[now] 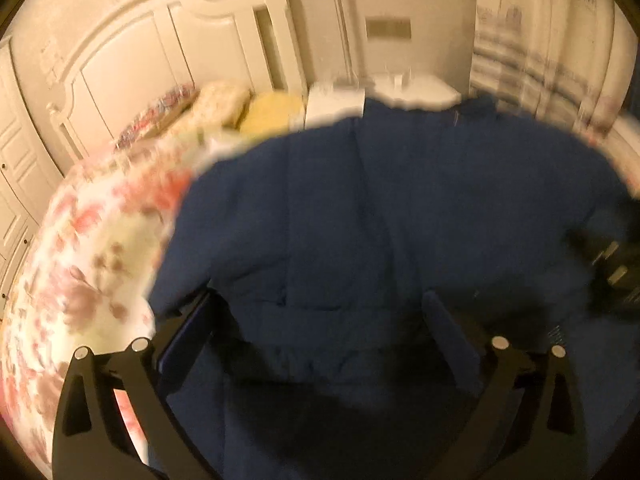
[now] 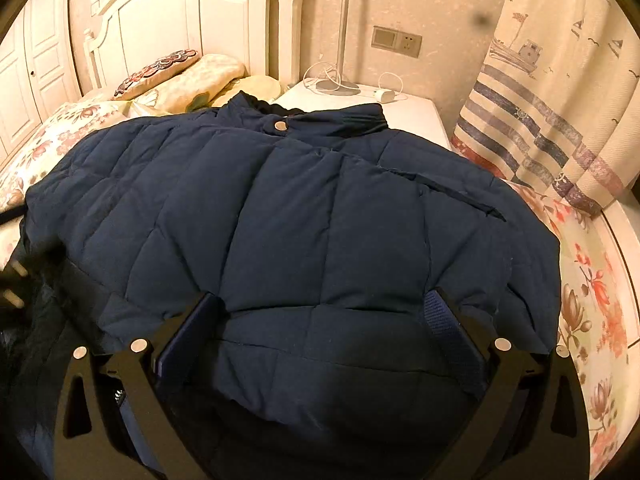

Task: Fold large clothes

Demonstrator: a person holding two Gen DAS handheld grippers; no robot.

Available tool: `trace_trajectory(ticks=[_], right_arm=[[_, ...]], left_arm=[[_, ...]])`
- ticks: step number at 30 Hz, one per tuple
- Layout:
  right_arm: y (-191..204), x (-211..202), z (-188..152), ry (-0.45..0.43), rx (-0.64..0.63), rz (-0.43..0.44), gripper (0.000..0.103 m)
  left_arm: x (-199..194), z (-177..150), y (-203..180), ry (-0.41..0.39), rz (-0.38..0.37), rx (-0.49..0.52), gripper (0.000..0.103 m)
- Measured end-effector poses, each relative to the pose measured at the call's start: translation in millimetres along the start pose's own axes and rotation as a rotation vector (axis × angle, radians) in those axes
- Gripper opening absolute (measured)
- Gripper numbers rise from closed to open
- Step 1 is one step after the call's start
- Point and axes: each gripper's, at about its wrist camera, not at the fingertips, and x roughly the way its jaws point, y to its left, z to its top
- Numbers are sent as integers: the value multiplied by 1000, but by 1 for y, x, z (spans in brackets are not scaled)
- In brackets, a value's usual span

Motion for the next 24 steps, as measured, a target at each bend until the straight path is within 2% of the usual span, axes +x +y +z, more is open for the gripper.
trace_trajectory(ticks=[5,7,10,12,14,16,21,24], right_arm=[[-3,-2,0,-7,16,21,99],[-8,-8,0,-11,47,45,99],[-12,-40,-3,-68,146,64,99],[2,-56,-7,-89,92,12,99],[10,-54,-12,-70,40,-25,99],[12,-30,-20,14,16,-39,99],[12,-20,-23,22,8,-48,99],[8,-36,-26,16,35,-56,99]], left_arm=[[0,-2,-9,-13,41,23,101],[-1,-2,-7,-11,31,16,101],[1,-2,0,-6,1,-9,101],[2,-1,1,-6,6,-4,101],[2,-2,0,-7,8,-2,101],[2,-2,0,-8,0,-7,101],[2,-2,1,-9,-2,-9,101],[1,-2,0,-9,-1,-8,101]])
